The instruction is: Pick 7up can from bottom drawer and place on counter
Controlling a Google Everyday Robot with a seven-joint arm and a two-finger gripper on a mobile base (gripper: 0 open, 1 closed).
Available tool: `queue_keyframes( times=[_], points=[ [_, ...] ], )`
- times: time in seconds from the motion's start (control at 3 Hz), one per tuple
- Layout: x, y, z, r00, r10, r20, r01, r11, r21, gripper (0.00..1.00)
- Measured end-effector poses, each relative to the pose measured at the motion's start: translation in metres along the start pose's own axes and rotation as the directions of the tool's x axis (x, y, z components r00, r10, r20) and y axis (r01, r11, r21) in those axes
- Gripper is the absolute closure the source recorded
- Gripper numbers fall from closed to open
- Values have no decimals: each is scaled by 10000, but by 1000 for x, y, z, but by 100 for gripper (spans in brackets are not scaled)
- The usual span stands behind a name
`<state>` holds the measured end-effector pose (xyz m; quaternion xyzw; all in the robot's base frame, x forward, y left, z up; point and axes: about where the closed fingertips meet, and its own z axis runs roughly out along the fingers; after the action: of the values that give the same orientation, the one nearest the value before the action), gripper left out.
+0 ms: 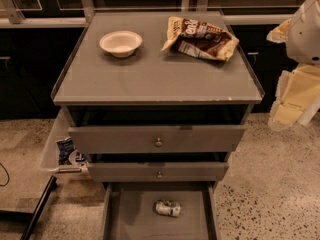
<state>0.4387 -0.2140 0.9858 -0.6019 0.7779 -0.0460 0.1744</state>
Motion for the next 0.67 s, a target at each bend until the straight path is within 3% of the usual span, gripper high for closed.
queue_keyframes(
  times=[0.33, 0.67],
  points=[
    [-1, 0, -1, 10000, -7, 7, 7, 10000, 21, 0],
    [7, 19, 22, 9995, 60, 306, -43, 9985, -553, 0]
  ],
)
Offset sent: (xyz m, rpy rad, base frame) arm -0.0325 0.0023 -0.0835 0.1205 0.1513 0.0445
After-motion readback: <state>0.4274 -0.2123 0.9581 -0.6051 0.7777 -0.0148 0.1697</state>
